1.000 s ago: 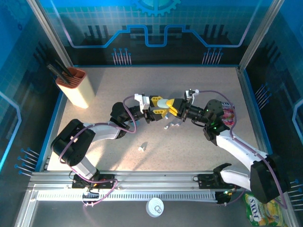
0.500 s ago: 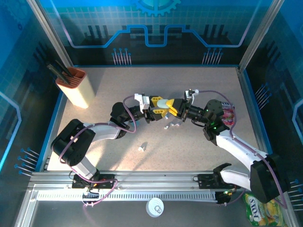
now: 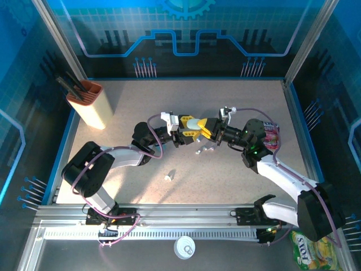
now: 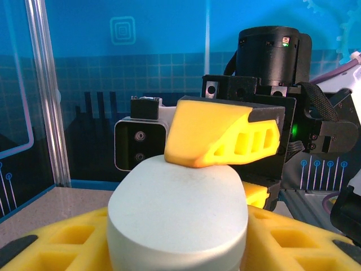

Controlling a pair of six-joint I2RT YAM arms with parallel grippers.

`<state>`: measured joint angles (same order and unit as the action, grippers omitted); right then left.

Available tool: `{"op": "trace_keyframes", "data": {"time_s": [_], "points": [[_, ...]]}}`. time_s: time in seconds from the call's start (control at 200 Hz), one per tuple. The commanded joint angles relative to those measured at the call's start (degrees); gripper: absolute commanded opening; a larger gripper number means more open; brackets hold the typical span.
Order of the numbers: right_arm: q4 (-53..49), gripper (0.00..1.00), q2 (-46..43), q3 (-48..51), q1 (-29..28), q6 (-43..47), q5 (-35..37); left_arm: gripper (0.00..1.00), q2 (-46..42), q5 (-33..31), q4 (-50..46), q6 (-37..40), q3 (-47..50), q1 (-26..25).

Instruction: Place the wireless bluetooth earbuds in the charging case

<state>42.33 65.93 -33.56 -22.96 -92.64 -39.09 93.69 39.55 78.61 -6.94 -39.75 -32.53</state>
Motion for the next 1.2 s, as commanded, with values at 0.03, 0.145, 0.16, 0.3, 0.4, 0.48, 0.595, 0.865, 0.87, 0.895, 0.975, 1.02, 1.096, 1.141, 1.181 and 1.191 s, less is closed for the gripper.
{"op": "trace_keyframes", "data": {"time_s": [0.03,0.145,0.16,0.3,0.4,0.48,0.595,0.865,0.87,0.895,0.975,1.02,1.096,1.141,1.181,1.191], "points": [[3.7,0.03,0.0,0.5,-0.4,-0.7,1.2,0.49,0.6,3.6,1.8,1.9,-0.8,-0.5],[3.7,0.03,0.0,0.5,-0.5,-1.0,1.2,0.50,0.7,3.7,1.7,2.4,-0.7,-0.6],[3.6,0.03,0.0,0.5,-0.4,-1.0,1.2,0.50,0.7,3.7,1.7,2.4,-0.8,-0.5],[3.0,0.03,0.0,0.7,-0.4,-0.8,1.0,0.46,0.6,3.6,1.7,1.9,-1.1,-0.6],[2.2,0.04,-0.2,0.5,-0.4,-0.3,1.0,0.39,0.6,3.7,1.7,1.5,-1.3,-0.5],[1.5,0.05,-0.2,0.2,-0.4,0.1,1.1,0.37,0.5,3.8,1.7,1.3,-1.2,-0.6],[-1.3,0.17,-0.9,-0.3,-0.3,2.0,1.3,0.37,0.4,3.8,1.7,1.1,-1.1,-0.5],[-27.3,0.71,-9.6,-4.7,2.2,23.0,5.1,0.37,-0.2,4.2,1.5,0.0,0.7,0.0],[-28.1,0.72,-9.7,-4.8,2.3,23.5,5.2,0.37,-0.3,4.2,1.5,0.0,0.8,-0.1],[-31.9,0.74,-10.6,-5.7,2.7,26.4,5.7,0.37,-0.5,4.3,1.3,0.0,1.2,0.1],[-43.5,0.76,-12.6,-9.4,3.3,37.6,8.8,0.37,-1.3,4.8,0.0,0.6,2.3,0.3],[-51.1,0.77,-13.4,-13.1,2.6,45.9,11.7,0.37,-1.6,5.2,-1.2,1.5,2.8,0.3],[-61.1,0.78,-13.4,-19.0,0.6,58.4,16.8,0.37,-2.4,5.4,-2.7,2.0,3.8,0.3],[-65.3,0.78,-13.1,-22.1,-1.2,65.1,20.3,0.37,-2.7,5.4,-2.9,2.1,4.4,0.3],[-67.9,0.79,-12.6,-24.2,-3.0,70.6,22.5,0.37,-2.9,5.7,-3.2,2.1,4.7,0.3],[-68.5,0.79,-12.5,-24.7,-3.4,71.8,23.1,0.37,-2.9,5.7,-3.3,2.0,4.8,0.4]]}}
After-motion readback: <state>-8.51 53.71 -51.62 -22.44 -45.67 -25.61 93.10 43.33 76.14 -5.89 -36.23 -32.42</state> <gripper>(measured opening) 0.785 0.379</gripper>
